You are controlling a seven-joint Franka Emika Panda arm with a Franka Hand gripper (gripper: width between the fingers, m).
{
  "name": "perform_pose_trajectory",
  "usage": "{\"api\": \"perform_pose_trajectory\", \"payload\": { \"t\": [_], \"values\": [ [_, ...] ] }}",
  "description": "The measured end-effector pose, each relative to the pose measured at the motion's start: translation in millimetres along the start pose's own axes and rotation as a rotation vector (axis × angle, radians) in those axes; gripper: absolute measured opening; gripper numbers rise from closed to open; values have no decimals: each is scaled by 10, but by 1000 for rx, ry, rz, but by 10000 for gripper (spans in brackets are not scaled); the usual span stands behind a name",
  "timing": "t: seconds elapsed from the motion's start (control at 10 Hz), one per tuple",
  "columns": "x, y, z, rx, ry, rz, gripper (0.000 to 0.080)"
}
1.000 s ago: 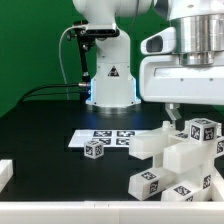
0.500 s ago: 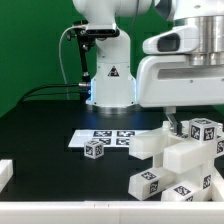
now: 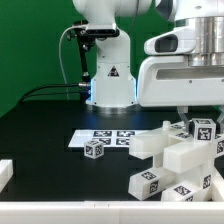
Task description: Assemble chair
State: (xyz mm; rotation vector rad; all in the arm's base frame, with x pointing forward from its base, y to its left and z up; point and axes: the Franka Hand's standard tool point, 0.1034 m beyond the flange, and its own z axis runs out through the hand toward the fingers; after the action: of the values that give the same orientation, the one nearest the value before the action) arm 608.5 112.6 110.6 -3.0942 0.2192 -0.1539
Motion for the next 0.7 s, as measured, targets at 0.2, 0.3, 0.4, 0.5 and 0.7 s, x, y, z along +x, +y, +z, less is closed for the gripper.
{"api": "perform_pose_trajectory", "payload": {
  "t": [0.2,0.3,0.4,0.5,0.7],
  "values": [
    [12,7,3,7,12,224,278],
    [16,9,5,14,17,361,278],
    [20,18,5,16,16,453,278],
    [20,14,6,20,15,542,278],
    [23,13,5,24,13,685,278]
  ]
}}
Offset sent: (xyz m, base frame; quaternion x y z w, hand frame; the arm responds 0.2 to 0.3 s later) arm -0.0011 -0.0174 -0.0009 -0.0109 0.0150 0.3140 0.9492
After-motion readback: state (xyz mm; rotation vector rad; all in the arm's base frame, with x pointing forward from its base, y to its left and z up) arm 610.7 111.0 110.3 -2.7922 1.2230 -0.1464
